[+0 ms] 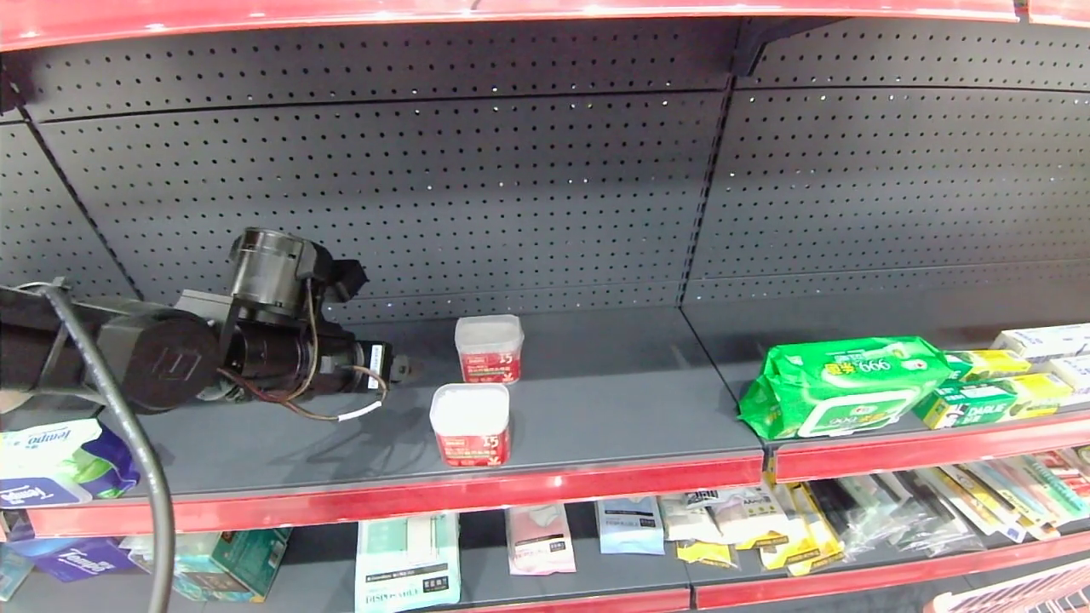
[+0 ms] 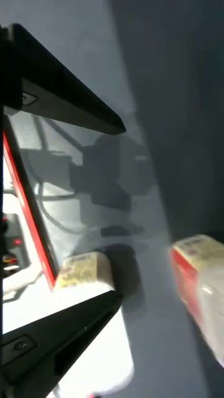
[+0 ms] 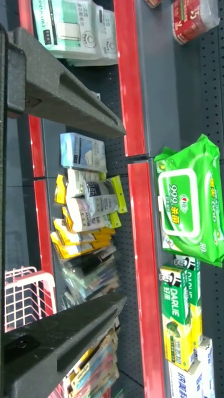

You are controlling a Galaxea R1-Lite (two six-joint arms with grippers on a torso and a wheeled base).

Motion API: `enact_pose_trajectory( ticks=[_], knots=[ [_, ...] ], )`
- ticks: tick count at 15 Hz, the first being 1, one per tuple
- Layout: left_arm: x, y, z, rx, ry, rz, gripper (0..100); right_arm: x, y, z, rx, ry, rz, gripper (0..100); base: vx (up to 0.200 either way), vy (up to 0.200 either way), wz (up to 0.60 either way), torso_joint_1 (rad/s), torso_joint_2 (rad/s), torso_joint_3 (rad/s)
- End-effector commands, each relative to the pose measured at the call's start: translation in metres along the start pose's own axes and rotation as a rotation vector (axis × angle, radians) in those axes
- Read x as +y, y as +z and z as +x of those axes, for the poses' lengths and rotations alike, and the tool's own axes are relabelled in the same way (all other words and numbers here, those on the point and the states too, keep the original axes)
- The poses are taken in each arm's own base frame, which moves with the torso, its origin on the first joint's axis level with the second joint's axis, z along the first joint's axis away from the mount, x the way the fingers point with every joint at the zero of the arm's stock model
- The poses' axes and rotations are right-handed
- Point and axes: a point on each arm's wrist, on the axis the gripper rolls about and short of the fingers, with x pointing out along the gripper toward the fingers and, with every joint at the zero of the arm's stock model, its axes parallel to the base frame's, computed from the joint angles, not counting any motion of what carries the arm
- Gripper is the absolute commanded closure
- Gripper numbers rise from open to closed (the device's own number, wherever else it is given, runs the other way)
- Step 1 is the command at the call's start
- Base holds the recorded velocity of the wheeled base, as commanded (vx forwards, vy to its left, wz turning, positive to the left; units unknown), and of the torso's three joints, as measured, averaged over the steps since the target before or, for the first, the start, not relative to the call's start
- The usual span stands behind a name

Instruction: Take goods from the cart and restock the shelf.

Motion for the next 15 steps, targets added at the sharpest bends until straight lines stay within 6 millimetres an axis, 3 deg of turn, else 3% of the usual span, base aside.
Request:
enact_pose_trajectory(
  ticks=[1, 15],
  knots=[
    [0.001, -0.003, 0.007, 0.034, 0.003, 0.005, 0, 0.0, 0.0, 0.0, 0.002, 0.0, 0.0, 0, 0.0, 0.0, 0.0, 0.0, 0.0, 0.0],
    [0.0, 0.004, 0.027, 0.041, -0.018, 0.003, 0, 0.0, 0.0, 0.0, 0.0, 0.0, -0.009, 0, 0.0, 0.0, 0.0, 0.0, 0.0, 0.0]
  ],
)
